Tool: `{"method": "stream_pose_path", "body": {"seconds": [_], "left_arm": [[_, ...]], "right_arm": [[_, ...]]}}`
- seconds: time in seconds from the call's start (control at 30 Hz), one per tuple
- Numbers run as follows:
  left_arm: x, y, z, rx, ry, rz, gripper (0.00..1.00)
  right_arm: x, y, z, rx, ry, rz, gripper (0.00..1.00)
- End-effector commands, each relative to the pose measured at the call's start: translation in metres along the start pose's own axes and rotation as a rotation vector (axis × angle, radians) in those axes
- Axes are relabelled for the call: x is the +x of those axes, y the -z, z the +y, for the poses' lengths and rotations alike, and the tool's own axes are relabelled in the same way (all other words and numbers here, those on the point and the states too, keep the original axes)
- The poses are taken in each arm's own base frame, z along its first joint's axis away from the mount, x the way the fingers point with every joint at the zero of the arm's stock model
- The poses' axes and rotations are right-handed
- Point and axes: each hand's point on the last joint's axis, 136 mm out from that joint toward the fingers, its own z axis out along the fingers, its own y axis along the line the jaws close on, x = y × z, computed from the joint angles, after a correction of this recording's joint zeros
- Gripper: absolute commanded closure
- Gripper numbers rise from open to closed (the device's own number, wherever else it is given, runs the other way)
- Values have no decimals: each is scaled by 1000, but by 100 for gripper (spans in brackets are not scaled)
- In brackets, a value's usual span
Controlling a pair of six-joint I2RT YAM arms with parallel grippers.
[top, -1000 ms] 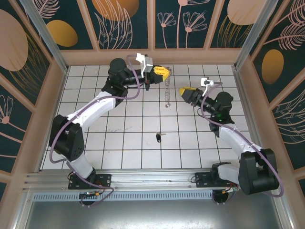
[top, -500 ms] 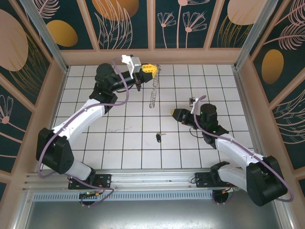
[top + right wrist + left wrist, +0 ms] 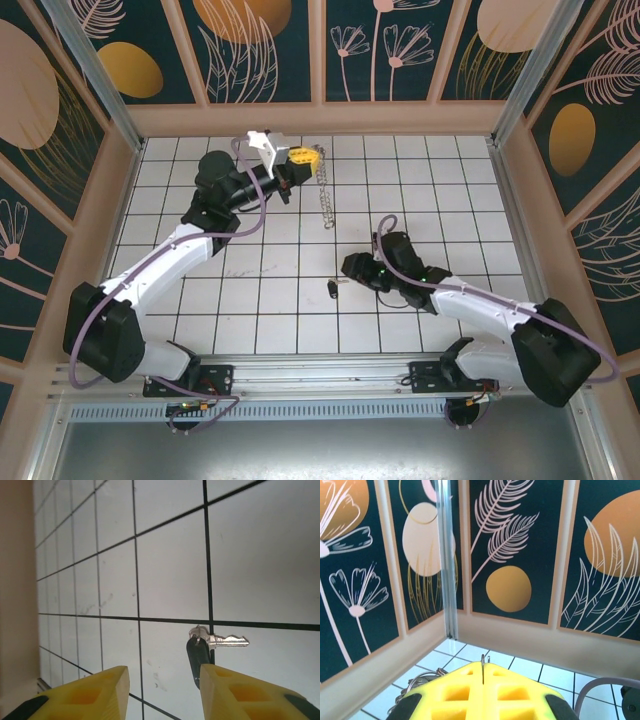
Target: Put the keys on the keyring
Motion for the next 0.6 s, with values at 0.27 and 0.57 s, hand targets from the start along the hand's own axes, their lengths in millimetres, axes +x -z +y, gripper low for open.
{"method": "stream_pose_path", "body": {"seconds": [0.27, 0.57], "left_arm": [[-34, 29, -11, -52, -55, -100, 100], [-42, 36, -15, -59, -78, -114, 100]], "right_arm": [[9, -50, 1, 224, -1, 49, 67], [17, -60, -1, 313, 12, 29, 70]]}}
